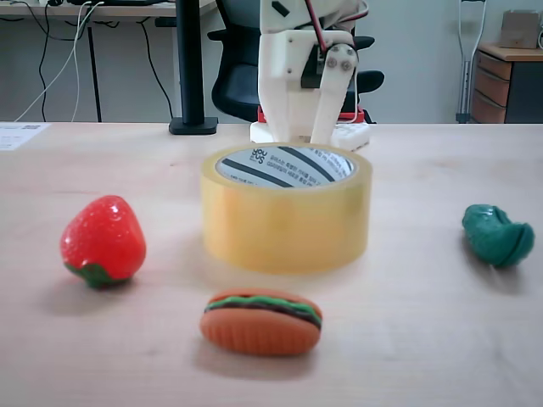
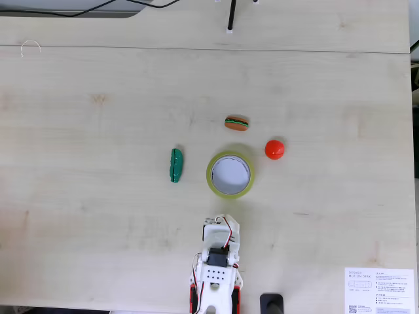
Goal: Grasp a cucumber and put it in the hole.
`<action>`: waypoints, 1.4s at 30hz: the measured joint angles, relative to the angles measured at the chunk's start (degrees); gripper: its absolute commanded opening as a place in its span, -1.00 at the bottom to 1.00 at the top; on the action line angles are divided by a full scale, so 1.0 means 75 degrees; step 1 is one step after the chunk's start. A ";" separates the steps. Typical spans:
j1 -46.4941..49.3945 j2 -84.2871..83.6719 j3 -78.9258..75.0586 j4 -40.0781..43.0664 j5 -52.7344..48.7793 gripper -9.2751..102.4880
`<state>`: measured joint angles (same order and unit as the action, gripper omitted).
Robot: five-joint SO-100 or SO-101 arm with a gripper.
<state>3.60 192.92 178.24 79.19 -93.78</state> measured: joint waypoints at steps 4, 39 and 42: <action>0.0000 0.0035 -0.0105 0.0012 0.0000 -0.84; 0.0047 -0.6258 -0.9387 -0.1043 -0.0832 -0.40; -0.0023 -0.6434 -0.9387 -0.1078 -0.1359 -0.42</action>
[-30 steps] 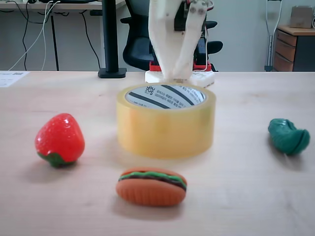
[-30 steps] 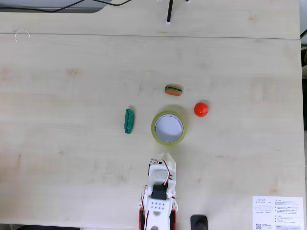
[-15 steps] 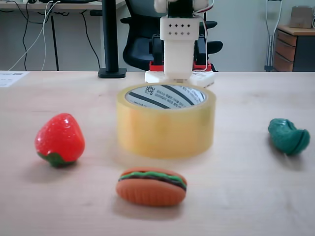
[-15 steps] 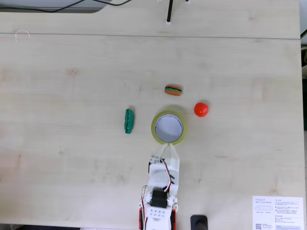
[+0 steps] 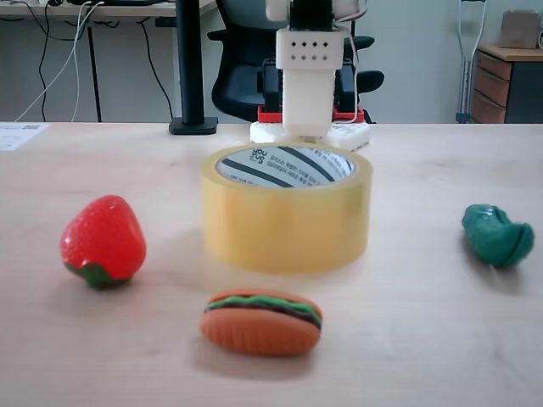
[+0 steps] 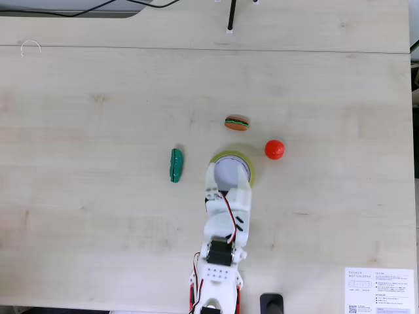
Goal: Grasp a cucumber and put it in the hole.
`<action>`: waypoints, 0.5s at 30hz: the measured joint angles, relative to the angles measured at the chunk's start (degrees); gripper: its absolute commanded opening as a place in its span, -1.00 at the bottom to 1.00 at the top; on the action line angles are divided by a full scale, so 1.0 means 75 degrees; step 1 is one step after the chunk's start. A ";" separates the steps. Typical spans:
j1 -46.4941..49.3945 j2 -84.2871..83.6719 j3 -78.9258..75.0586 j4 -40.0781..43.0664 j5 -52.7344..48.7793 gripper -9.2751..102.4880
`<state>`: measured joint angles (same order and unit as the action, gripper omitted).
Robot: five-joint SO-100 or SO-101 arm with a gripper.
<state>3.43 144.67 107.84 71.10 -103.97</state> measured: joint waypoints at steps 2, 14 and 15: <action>-0.0164 -0.0094 0.0000 0.0000 -0.0176 -0.34; -0.1488 -0.0352 0.1113 -0.0855 -0.0996 0.14; -0.1594 -0.0352 0.1336 -0.1008 -0.0996 0.14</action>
<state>-8.53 142.03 117.86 63.54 -111.45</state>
